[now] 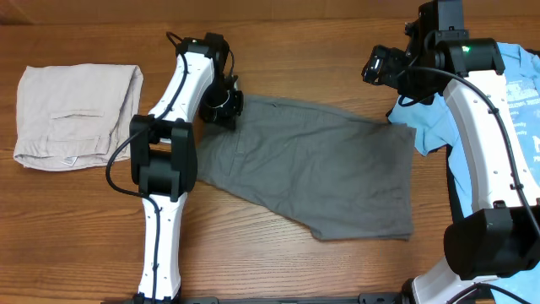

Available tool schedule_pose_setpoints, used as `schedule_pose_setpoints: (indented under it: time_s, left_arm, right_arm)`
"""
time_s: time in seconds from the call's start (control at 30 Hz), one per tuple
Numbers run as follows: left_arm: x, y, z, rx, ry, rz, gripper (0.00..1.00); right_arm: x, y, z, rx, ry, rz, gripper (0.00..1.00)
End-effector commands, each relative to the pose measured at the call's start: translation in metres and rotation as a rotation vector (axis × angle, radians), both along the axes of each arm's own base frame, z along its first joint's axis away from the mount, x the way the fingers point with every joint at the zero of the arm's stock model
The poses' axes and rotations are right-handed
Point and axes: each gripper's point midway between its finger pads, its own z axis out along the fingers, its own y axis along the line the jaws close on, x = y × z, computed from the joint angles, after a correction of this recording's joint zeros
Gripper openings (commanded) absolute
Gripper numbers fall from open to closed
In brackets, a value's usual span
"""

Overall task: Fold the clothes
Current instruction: 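Move the left gripper to the left edge of the grey shorts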

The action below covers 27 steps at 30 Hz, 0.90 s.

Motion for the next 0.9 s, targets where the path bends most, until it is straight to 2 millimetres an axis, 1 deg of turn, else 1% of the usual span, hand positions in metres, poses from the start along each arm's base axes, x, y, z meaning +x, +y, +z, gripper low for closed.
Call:
schedule_pose_setpoints:
  time_s: [0.0,0.1,0.23,0.37,0.57,0.63,0.67,0.73,0.8,0.87]
  left_arm:
    - [-0.004,0.044,-0.031,0.209,0.064,0.144,0.04]
    - [-0.001,0.053,-0.031,0.196,0.082,0.269,0.04]
    - [-0.002,0.044,-0.027,0.073,0.126,0.33,0.04]
    - [-0.002,0.04,-0.024,0.015,0.145,0.351,0.04]
    - [-0.006,0.04,-0.022,0.017,0.162,0.341,0.04]
    - [-0.005,0.039,-0.018,0.012,0.15,0.321,0.04]
    - [-0.002,0.04,-0.014,0.01,0.137,0.315,0.04]
    - [0.007,0.041,0.001,0.006,0.099,0.317,0.04]
    - [0.019,0.042,0.027,-0.008,0.044,0.319,0.04]
    - [0.029,0.042,0.062,-0.027,-0.029,0.298,0.04]
  right_arm:
    - [0.002,0.0,0.005,-0.002,-0.017,0.002,1.0]
    - [0.002,0.0,0.005,-0.002,-0.017,0.002,1.0]
    - [0.002,0.0,0.005,-0.002,-0.017,0.002,1.0]
    - [0.002,0.0,0.005,-0.002,-0.017,0.002,1.0]
    - [0.002,0.0,0.005,-0.002,-0.017,0.002,1.0]
    - [0.002,0.0,0.005,-0.002,-0.017,0.002,1.0]
    - [0.002,0.0,0.005,-0.002,-0.017,0.002,1.0]
    - [0.002,0.0,0.005,-0.002,-0.017,0.002,1.0]
    - [0.002,0.0,0.005,-0.002,-0.017,0.002,1.0]
    - [0.002,0.0,0.005,-0.002,-0.017,0.002,1.0]
